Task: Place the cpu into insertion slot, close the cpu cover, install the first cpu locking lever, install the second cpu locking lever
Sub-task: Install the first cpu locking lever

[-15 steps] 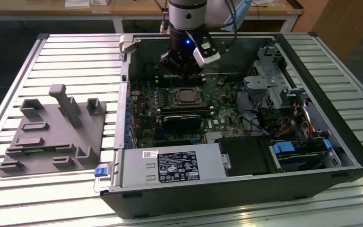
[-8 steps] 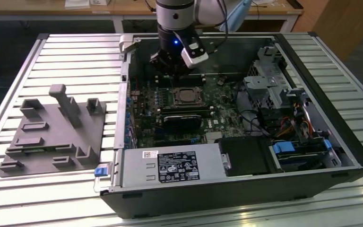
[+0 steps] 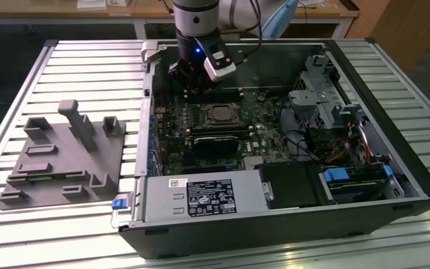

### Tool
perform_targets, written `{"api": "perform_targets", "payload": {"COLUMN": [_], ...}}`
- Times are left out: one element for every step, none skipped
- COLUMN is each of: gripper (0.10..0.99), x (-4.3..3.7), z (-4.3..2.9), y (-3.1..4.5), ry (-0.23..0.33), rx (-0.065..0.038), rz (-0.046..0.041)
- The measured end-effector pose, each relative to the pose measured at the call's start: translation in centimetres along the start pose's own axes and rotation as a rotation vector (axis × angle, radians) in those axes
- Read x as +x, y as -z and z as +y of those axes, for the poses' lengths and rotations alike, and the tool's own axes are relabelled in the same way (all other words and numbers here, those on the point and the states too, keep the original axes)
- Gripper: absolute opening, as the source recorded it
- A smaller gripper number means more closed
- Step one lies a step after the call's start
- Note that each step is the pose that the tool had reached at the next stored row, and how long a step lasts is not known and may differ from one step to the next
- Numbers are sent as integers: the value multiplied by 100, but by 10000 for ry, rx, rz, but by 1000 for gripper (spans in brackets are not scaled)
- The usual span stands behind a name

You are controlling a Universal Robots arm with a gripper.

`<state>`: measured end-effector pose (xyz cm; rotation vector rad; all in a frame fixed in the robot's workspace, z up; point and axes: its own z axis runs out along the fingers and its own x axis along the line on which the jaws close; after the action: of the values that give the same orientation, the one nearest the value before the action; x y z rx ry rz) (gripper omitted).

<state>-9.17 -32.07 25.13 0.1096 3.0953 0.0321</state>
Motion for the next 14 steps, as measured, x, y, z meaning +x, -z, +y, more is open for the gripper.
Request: {"api": "perform_targets", "payload": {"gripper": [106, 106, 106, 106, 106, 106, 106, 106, 106, 106, 106, 106, 106, 106], "x": [18, 37, 55, 72, 88, 103, 115, 123, 131, 138, 144, 150, 154, 159], "z": [-1, -3, -4, -5, -6, -7, -8, -9, -9, -10, -10, -11, -11, -11], "y": [1, 1, 2, 3, 4, 5, 5, 5, 6, 6, 6, 7, 7, 7], "ry": [-4, -6, -11, -15, -20, -24, -28, -31, -36, -43, -49, -55, -61, -69], "rx": [-72, -147, -223, -306, -399, -497, -609, -718, -835, -957, -1082, -1211, -1347, -1502], "rz": [4, 7, 12, 18, 26, 32, 38, 46, 56, 63, 72, 81, 92, 103]}}
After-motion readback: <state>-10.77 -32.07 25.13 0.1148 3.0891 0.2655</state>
